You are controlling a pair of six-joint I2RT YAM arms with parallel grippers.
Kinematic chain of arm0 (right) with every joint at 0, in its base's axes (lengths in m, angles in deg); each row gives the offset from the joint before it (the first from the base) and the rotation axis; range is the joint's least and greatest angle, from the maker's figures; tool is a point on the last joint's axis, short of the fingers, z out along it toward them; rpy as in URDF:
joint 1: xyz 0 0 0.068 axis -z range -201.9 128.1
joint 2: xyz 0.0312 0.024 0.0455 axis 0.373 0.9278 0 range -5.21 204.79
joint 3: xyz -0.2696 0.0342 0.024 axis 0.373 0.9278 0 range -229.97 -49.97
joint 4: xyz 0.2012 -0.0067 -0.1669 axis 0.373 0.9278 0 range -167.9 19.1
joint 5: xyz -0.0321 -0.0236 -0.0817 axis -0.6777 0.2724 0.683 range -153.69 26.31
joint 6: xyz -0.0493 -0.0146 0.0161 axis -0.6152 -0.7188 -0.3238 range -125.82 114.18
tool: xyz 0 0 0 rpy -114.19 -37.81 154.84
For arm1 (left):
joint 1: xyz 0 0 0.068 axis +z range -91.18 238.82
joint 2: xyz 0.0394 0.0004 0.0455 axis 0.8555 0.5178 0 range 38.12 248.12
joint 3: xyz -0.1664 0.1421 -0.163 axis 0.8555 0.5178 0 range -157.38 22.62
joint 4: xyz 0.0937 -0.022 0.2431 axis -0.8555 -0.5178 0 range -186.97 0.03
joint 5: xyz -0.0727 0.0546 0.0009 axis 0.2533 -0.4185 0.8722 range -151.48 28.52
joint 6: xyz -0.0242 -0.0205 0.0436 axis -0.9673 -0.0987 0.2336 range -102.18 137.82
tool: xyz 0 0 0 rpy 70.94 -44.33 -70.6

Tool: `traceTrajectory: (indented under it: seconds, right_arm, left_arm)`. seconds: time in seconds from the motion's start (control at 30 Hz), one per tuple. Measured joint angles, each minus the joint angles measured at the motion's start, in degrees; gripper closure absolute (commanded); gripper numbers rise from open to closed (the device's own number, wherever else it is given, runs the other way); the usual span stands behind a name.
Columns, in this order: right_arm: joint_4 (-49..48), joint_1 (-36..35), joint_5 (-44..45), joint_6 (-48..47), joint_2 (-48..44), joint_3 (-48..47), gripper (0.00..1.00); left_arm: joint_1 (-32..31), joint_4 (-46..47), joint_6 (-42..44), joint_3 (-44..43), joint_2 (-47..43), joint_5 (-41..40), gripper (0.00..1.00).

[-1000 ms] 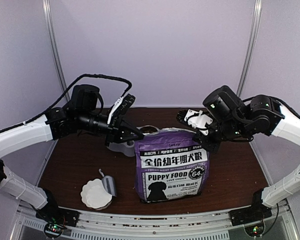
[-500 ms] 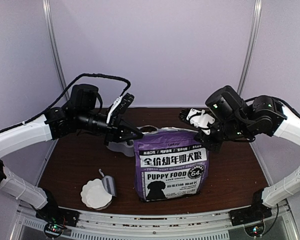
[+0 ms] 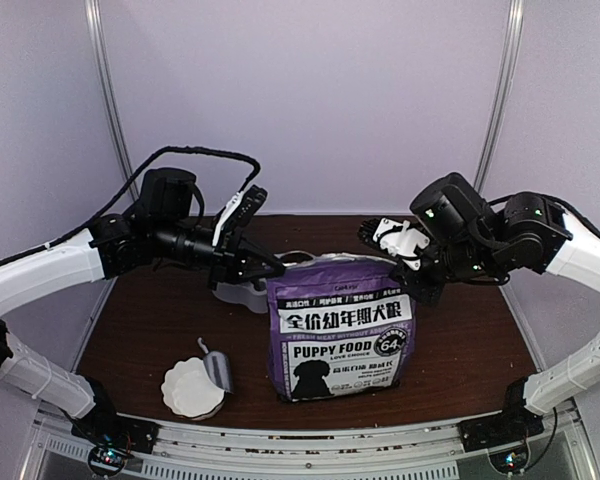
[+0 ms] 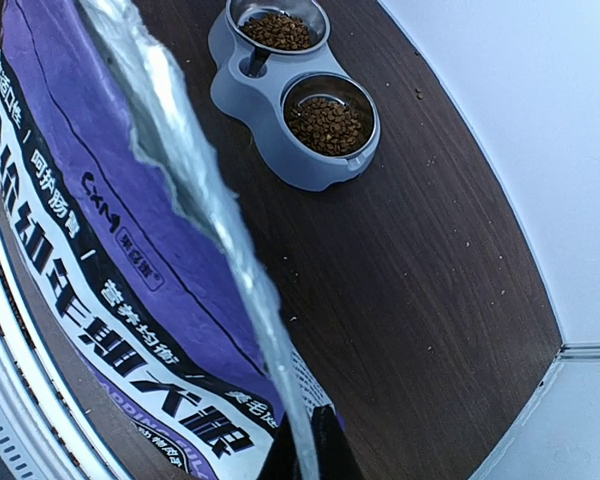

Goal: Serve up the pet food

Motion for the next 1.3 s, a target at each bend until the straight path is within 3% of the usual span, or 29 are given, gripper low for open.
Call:
traceTrajectory:
  seconds: [0.1,0.2,0.37,0.6,0.67,0.77,1.0,1.17,1.23,1.3]
  right_arm:
    - [-0.1,0.0,0.0,0.0,0.0,0.0,0.90]
    - [-0.2,0.1,0.7,0.3,-0.2,0.2,0.87]
    - [-0.2,0.4,1.2,0.7,-1.2,1.1,1.00]
    - [-0.2,0.4,0.5,0.2,-1.3,1.2,1.00]
    - [-0.2,0.4,0.5,0.2,-1.3,1.2,0.92]
    - [-0.3,0.5,0.6,0.6,-1.6,1.3,0.89]
    - [-0.6,1.3,0.3,0.9,-3.1,2.4,0.99]
    - [-0.9,1.3,-0.3,0.6,-3.2,2.7,1.00]
    - [-0.9,1.4,-0.5,0.6,-3.3,2.8,0.90]
    - [-1.1,1.4,-0.4,1.0,-3.5,3.0,0.88]
  left_arm:
    - [0.1,0.0,0.0,0.0,0.0,0.0,1.00]
    - [0.2,-0.1,0.0,0.0,0.0,0.0,1.00]
    - [0.5,-0.1,0.0,0.0,-0.1,0.1,1.00]
    - [0.7,0.0,0.0,0.0,-0.1,0.1,1.00]
    - [0.7,0.0,0.0,0.0,-0.1,0.1,1.00]
    - [0.8,0.0,0.0,0.0,-0.1,0.2,1.00]
    - [0.9,0.0,0.0,0.0,-0.3,0.2,1.00]
    - [0.9,0.0,0.0,0.0,-0.3,0.1,1.00]
    - [1.0,0.0,0.0,0.1,-0.3,0.2,1.00]
    - [1.1,0.0,0.0,0.1,-0.3,0.2,1.00]
